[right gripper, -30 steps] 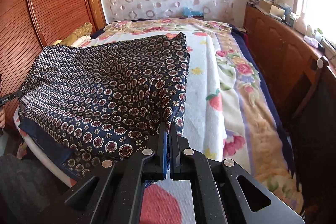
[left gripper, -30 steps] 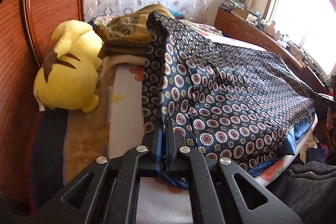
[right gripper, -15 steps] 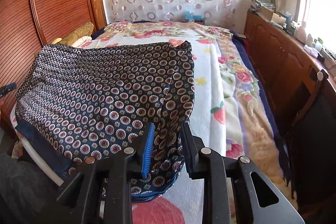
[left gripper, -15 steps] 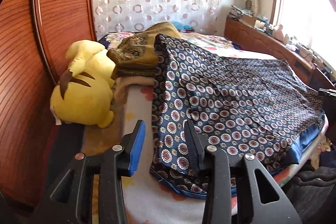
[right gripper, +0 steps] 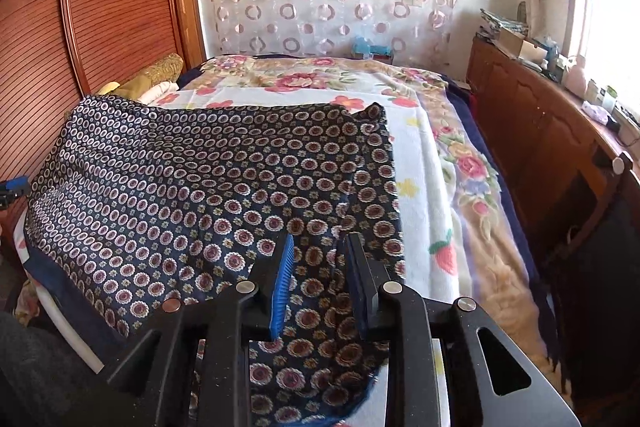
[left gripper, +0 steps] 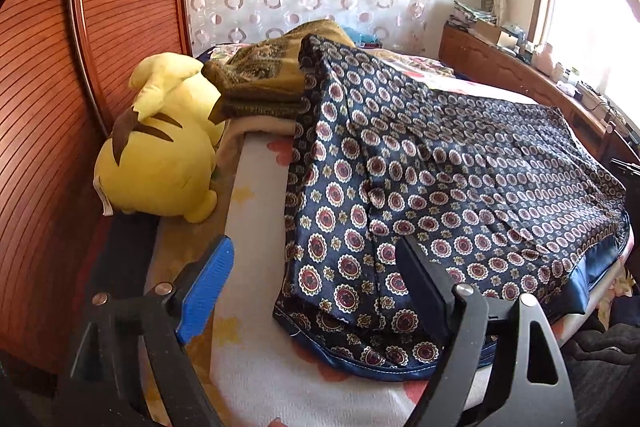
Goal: Fold small clothes
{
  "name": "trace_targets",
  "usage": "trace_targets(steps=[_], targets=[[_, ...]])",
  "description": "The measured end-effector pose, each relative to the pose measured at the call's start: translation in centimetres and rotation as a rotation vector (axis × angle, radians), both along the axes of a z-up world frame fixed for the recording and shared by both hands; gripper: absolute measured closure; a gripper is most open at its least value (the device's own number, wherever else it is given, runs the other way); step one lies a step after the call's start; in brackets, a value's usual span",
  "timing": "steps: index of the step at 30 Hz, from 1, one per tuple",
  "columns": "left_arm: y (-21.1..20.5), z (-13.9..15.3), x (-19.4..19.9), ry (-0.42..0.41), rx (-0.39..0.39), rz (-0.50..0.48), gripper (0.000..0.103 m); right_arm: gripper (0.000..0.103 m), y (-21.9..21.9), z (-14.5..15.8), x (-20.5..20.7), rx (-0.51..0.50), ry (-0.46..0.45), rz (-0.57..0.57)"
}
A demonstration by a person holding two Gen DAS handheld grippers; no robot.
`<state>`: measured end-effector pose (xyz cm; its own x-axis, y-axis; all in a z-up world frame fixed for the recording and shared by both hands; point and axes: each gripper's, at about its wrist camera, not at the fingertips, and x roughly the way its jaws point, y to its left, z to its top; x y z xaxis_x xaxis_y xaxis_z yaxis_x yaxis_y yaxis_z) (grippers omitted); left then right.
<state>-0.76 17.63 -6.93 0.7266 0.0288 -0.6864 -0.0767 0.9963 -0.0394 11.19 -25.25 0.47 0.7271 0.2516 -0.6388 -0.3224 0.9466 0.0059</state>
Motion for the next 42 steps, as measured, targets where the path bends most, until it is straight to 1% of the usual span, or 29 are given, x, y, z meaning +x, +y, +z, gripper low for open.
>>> trace_targets(steps=[5,10,15,18,21,24,27,30,32,33,34,35,36,37,38,40,42], targets=[[-0.2,-0.7,0.1,0.020,0.004,0.003,0.020,0.076,1.2,-1.0,1.1,-0.012,0.019,0.024],[-0.1,-1.2,0.2,0.030,-0.001,0.005,0.020,0.076,0.0,0.3,3.9,-0.012,0.013,0.010],[-0.1,-1.7,0.1,0.035,-0.016,0.003,0.020,0.076,-1.0,1.4,8.8,-0.013,0.004,-0.034],[0.0,-1.9,0.1,0.040,-0.017,0.005,0.020,0.076,-1.1,1.5,12.3,-0.040,0.022,-0.067],[0.2,-2.2,0.1,0.042,-0.028,0.010,0.020,0.076,-1.6,1.2,16.1,-0.037,0.052,-0.092],[0.2,-2.5,0.1,0.052,-0.035,0.010,0.020,0.076,-1.0,0.4,19.6,-0.009,0.098,-0.114],[0.2,-2.7,0.1,0.057,-0.040,0.007,0.020,0.076,-0.4,0.0,21.9,0.042,0.139,-0.098],[0.1,-2.8,0.1,0.060,-0.042,0.006,0.020,0.076,-0.2,0.0,23.9,0.084,0.137,-0.085],[0.1,-2.9,0.1,0.061,-0.040,0.005,0.020,0.076,-0.5,-0.2,24.6,0.088,0.140,-0.088],[0.0,-2.9,0.1,0.060,-0.040,0.005,0.020,0.082,-0.6,-0.3,25.1,0.095,0.148,-0.086],[0.0,-2.9,0.1,0.060,-0.041,0.005,0.020,0.094,-0.9,-0.5,25.4,0.106,0.150,-0.080],[0.0,-2.8,0.0,0.059,-0.043,0.004,0.020,0.097,-0.9,-0.4,25.5,0.105,0.132,-0.077],[0.0,-2.9,0.0,0.059,-0.043,0.005,0.020,0.097,-1.2,-0.3,25.0,0.086,0.101,-0.100],[0.0,-2.9,0.0,0.059,-0.043,0.005,0.020,0.097,-1.5,-0.2,24.9,0.061,0.078,-0.150],[0.0,-2.9,0.0,0.060,-0.041,0.005,0.020,0.097,-2.0,-0.2,24.9,0.066,0.076,-0.187],[-0.1,-2.9,0.1,0.064,-0.038,0.006,0.020,0.097,-2.5,-0.4,25.0,0.065,0.081,-0.211],[-0.1,-2.9,0.1,0.063,-0.039,0.009,0.020,0.096,-2.3,-0.4,25.0,0.046,0.079,-0.206]])
